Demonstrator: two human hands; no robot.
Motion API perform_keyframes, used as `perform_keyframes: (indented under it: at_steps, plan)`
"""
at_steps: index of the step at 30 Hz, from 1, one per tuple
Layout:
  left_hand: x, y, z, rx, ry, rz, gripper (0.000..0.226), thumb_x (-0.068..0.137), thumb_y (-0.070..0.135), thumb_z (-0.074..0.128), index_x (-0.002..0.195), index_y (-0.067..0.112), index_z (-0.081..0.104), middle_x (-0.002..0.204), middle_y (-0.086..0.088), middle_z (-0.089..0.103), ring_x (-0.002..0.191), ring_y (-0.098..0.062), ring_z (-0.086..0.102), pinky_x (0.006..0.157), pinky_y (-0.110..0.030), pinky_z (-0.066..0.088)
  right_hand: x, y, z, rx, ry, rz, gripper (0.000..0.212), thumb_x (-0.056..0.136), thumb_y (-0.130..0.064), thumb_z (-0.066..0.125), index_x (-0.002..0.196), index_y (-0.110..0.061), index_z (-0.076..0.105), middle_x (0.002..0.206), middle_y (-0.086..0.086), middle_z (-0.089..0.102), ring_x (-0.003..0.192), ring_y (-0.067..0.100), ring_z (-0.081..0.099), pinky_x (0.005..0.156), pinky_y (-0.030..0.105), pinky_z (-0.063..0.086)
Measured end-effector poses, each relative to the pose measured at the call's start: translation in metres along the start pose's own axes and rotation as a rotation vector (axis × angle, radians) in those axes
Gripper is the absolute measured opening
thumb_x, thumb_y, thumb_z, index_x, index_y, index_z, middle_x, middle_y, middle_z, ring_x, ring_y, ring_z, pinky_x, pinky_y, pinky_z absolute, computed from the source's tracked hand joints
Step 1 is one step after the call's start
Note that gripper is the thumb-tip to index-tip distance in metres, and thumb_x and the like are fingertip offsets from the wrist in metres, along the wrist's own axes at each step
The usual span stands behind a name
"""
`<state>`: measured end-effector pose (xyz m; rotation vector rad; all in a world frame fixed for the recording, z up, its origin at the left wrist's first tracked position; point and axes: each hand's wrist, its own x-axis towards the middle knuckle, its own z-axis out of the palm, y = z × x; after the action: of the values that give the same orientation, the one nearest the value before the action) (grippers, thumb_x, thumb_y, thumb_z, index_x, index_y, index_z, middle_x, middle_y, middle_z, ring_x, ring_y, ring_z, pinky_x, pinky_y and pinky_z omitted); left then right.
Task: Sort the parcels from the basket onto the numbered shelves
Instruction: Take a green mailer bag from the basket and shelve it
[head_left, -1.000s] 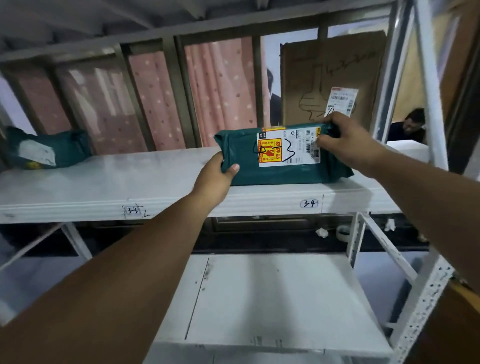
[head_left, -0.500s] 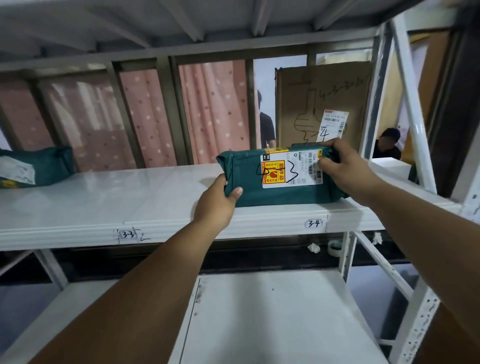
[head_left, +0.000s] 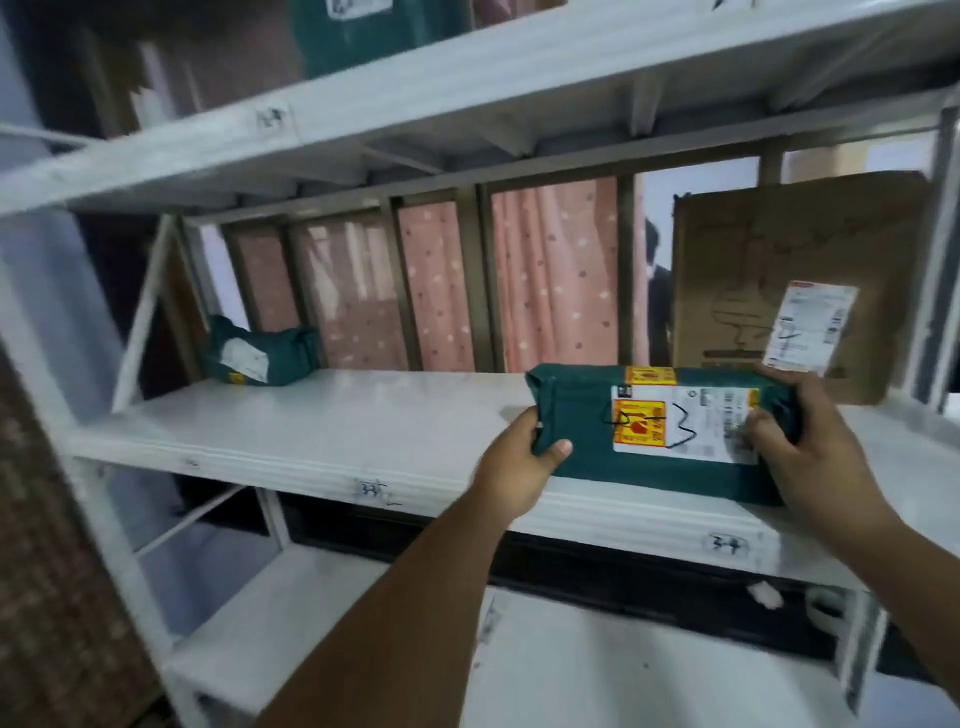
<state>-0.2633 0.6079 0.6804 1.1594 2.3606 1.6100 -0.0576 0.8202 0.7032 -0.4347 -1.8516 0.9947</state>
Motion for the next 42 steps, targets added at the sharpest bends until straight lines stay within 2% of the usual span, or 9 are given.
perform_keyframes:
  at_steps: [6,8,12,19,23,27,30,36,42]
  plan:
    - [0.010,-0.003,0.009,-0.181,-0.033,0.003,0.040,0.084,0.038,0.073,0.119,0.057,0.068,0.129,0.012,0.075,0.124,-0.013,0.069,0.113,-0.049,0.050,0.030,0.080,0.001,-0.069,-0.029,0.039,0.045,0.090,-0.046,0.069,0.132,-0.050,0.053,0.120,-0.004,0.066,0.104,0.022,0.066,0.086,0.037,0.056]
    - [-0.001,0.022,0.004,-0.235,0.011,-0.048,0.037,0.088,0.024,0.073,0.120,0.043,0.071,0.125,0.011,0.077,0.120,-0.010,0.070,0.113,-0.044,0.051,0.025,0.041,-0.006,-0.041,-0.056,0.028,0.046,0.092,-0.031,0.072,0.135,-0.038,0.058,0.129,0.003,0.064,0.113,0.024,0.062,0.092,0.022,0.051]
    - [-0.019,0.044,-0.014,-0.307,-0.034,-0.202,0.030,0.094,0.019,0.074,0.123,0.027,0.071,0.122,0.009,0.078,0.118,-0.017,0.072,0.107,-0.047,0.055,0.016,-0.020,-0.025,0.009,-0.116,0.065,0.034,0.093,-0.025,0.072,0.123,-0.039,0.064,0.125,-0.006,0.060,0.124,0.021,0.056,0.114,0.037,0.037]
    - [-0.018,0.060,-0.048,-0.277,-0.030,-0.134,0.046,0.091,0.015,0.080,0.134,0.005,0.066,0.126,-0.004,0.077,0.122,-0.022,0.072,0.112,-0.041,0.051,0.030,-0.051,-0.044,0.055,-0.286,0.030,0.043,0.090,-0.018,0.077,0.106,-0.054,0.060,0.120,-0.011,0.069,0.117,0.008,0.062,0.098,0.012,0.040]
    - [-0.021,0.081,-0.056,-0.241,-0.012,-0.121,0.038,0.096,0.007,0.074,0.134,0.006,0.065,0.122,-0.002,0.079,0.116,-0.017,0.074,0.097,-0.026,0.058,0.032,-0.059,-0.053,0.126,-0.308,0.006,0.047,0.092,-0.009,0.073,0.108,-0.052,0.061,0.118,-0.016,0.069,0.105,-0.015,0.058,0.087,-0.003,0.037]
    - [-0.047,0.096,-0.052,-0.175,0.011,-0.155,0.032,0.099,0.009,0.071,0.130,0.009,0.067,0.114,0.000,0.081,0.105,-0.019,0.078,0.098,-0.038,0.059,0.017,-0.063,-0.062,0.112,-0.355,-0.017,0.041,0.096,-0.012,0.068,0.122,-0.042,0.058,0.119,-0.018,0.066,0.116,0.005,0.062,0.085,0.004,0.043]
    - [-0.079,0.103,-0.054,-0.125,0.015,-0.232,0.026,0.102,0.010,0.067,0.127,0.013,0.068,0.107,0.003,0.082,0.089,-0.011,0.078,0.074,-0.026,0.059,0.005,-0.061,-0.063,0.125,-0.387,-0.038,0.043,0.097,-0.008,0.066,0.136,-0.025,0.057,0.117,-0.018,0.064,0.105,-0.009,0.058,0.076,-0.004,0.041]
    - [-0.131,0.092,-0.081,-0.209,0.013,-0.415,0.031,0.099,0.010,0.067,0.129,0.019,0.067,0.123,-0.001,0.078,0.101,-0.015,0.075,0.080,-0.033,0.060,-0.015,-0.056,-0.037,0.148,-0.491,-0.070,0.044,0.097,-0.020,0.069,0.140,-0.019,0.059,0.130,0.001,0.066,0.118,0.016,0.063,0.110,0.040,0.047]
    - [-0.181,0.078,-0.104,-0.218,0.067,-0.489,0.036,0.099,0.009,0.064,0.130,0.027,0.066,0.124,0.004,0.077,0.107,-0.013,0.075,0.084,-0.037,0.061,-0.045,-0.068,-0.009,0.267,-0.541,-0.016,0.034,0.094,-0.013,0.072,0.127,-0.016,0.064,0.120,0.000,0.070,0.098,0.007,0.070,0.090,0.023,0.057]
